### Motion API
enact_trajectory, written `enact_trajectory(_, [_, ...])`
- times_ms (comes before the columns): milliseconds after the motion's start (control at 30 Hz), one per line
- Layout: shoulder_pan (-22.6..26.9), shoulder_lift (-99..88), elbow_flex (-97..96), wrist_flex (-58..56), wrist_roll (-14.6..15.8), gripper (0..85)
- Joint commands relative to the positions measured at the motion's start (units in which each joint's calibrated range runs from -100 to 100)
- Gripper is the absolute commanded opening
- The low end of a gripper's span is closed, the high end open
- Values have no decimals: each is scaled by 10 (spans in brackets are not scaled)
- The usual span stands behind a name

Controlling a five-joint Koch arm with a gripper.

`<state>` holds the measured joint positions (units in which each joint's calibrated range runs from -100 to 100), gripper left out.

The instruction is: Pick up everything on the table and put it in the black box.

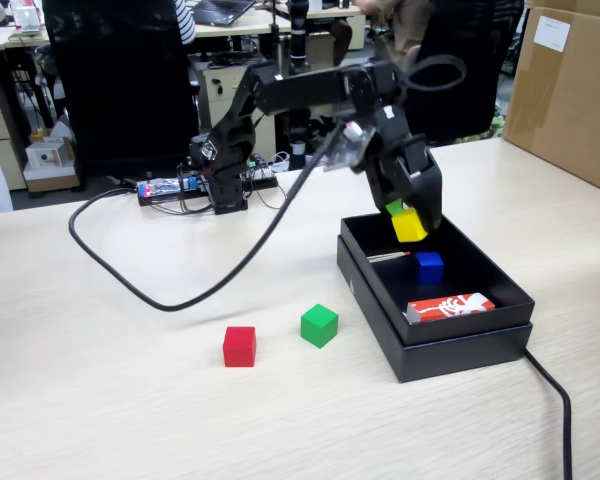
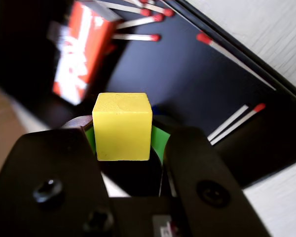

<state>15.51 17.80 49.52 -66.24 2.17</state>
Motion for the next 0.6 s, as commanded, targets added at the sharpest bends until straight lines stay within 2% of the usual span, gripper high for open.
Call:
enact_trajectory(0, [1, 4, 61, 0, 1, 69])
enact_trajectory(67, [-5, 58, 55, 0, -2, 97])
enact_trajectory(100, [-5, 58, 47, 0, -5, 210])
enact_trajectory(133, [-5, 58, 43, 0, -5, 250])
enact_trajectory(167, [-5, 54, 42, -1, -5, 275])
enact_trajectory(267, [-5, 42, 41, -1, -5, 281])
enact_trajectory(367, [-9, -27, 2, -1, -5, 408])
enact_trajectory(567, [-40, -224, -71, -1, -17, 416])
